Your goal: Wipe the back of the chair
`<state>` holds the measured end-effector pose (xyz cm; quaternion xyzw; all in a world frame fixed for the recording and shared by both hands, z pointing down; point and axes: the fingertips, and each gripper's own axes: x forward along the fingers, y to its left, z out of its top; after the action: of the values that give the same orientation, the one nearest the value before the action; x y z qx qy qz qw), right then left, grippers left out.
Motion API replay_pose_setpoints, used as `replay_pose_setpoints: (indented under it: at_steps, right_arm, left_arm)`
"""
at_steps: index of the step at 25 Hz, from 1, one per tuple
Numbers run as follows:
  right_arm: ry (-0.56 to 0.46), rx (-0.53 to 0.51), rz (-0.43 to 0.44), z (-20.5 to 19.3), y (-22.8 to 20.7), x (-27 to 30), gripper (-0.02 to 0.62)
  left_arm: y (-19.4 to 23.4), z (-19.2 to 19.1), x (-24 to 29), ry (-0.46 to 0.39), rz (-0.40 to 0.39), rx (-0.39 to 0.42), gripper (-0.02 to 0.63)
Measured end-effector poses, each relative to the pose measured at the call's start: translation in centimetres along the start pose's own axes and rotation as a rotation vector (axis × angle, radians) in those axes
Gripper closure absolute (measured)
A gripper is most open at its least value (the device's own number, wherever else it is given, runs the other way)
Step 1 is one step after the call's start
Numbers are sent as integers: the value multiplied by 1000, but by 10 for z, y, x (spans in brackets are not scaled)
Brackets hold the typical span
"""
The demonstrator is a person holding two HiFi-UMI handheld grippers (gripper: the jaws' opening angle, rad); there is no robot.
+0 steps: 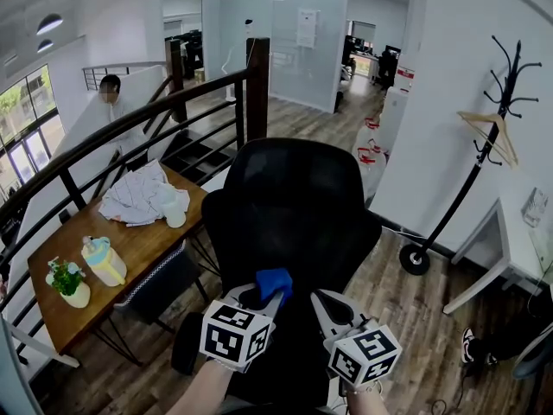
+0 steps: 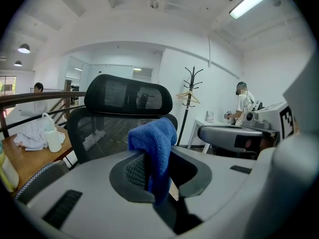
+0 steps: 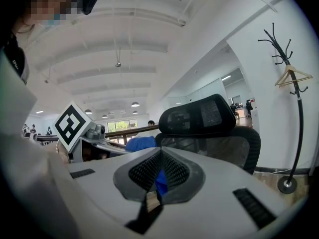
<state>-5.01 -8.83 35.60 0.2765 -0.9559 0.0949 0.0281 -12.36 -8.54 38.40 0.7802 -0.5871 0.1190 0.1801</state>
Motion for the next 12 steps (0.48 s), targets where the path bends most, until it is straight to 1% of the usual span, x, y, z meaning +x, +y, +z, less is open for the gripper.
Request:
replay_pose_setpoints:
  at_steps: [6, 12]
  right_arm:
    - [22, 7, 4, -10, 0, -2, 569]
    - [20, 47, 12, -14, 0, -2, 569]
  left_arm:
    - [-4, -5, 2, 11, -3, -5, 531]
    - [-2, -12, 4, 31, -7, -13, 531]
